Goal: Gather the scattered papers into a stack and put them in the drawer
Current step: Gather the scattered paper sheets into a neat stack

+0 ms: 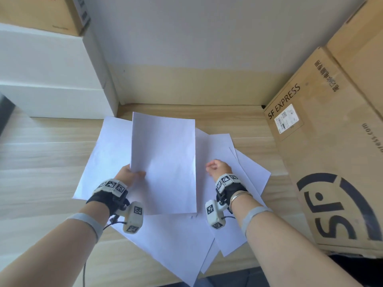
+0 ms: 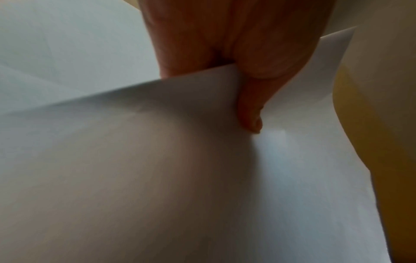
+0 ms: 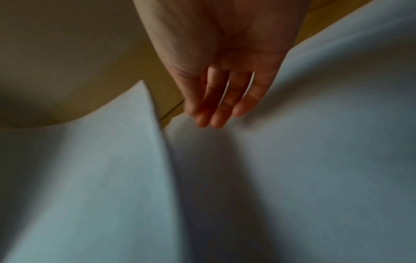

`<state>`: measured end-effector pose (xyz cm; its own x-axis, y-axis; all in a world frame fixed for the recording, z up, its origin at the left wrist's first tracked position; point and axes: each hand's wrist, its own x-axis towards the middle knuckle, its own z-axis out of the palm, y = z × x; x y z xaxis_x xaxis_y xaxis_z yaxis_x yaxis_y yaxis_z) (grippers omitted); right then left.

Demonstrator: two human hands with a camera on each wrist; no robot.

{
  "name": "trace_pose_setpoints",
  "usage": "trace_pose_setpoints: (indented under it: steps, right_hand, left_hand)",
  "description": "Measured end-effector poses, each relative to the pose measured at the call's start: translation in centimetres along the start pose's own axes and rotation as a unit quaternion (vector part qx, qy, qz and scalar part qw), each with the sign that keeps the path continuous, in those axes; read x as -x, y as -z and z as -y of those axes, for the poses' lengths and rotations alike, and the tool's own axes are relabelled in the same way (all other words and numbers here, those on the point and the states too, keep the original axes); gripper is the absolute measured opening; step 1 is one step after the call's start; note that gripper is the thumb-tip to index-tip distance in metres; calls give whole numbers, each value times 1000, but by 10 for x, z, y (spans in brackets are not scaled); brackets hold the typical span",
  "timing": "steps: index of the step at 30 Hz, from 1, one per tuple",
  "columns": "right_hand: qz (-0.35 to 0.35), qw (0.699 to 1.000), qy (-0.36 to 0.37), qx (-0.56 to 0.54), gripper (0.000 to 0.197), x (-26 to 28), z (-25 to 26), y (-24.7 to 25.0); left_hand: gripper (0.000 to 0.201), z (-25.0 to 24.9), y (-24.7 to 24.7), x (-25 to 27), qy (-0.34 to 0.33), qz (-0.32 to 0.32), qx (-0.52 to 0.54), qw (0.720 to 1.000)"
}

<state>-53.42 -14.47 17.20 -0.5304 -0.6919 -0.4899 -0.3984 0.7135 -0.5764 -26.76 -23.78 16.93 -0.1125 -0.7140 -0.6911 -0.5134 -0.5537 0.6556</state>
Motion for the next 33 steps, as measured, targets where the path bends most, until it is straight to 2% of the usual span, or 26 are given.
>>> trace_pose_setpoints:
  steps: [2, 4, 6, 8, 11, 14, 17, 19, 20, 23, 31, 33]
  right_hand:
    - [-28, 996, -41, 70, 26, -8, -23, 15]
    - [-39, 986, -108, 122, 47, -10, -39, 27]
    - [-32, 972, -180, 150, 75, -6, -50, 34]
    - [-23, 962, -207, 178, 98, -1, -57, 37]
    - [-23, 957, -207, 201, 112, -1, -63, 37]
    - [-33, 959, -208, 189, 109, -2, -62, 40]
    - [-54, 966, -185, 174, 82, 1, -58, 46]
    - [-31, 969, -173, 173, 63, 2, -51, 51]
    - [-14, 969, -175, 174, 60, 3, -46, 53]
    - [6, 971, -189, 147, 62, 2, -26, 53]
    - [6, 982, -184, 38, 50, 0, 8, 11]
    - [-1, 981, -186, 53, 56, 0, 15, -2]
  left_hand:
    - [17, 5, 5, -3, 14, -1, -10, 1000]
    - [23, 9, 10, -7, 23, -1, -14, 1000]
    - [18, 12, 13, -8, 32, -2, -15, 999]
    - [9, 14, 15, -8, 37, 0, -12, 999]
    - [6, 17, 18, -11, 37, 8, -10, 999]
    - [8, 21, 19, -13, 45, 12, -15, 999]
    - [11, 24, 20, -16, 48, 16, -14, 999]
    - [17, 25, 22, -18, 48, 16, -12, 999]
    - [20, 25, 24, -18, 46, 16, -7, 999]
    - [28, 22, 29, -17, 38, 18, 2, 999]
    - [6, 18, 48, -12, 36, 32, 15, 999]
    - [16, 22, 52, -12, 38, 23, 17, 999]
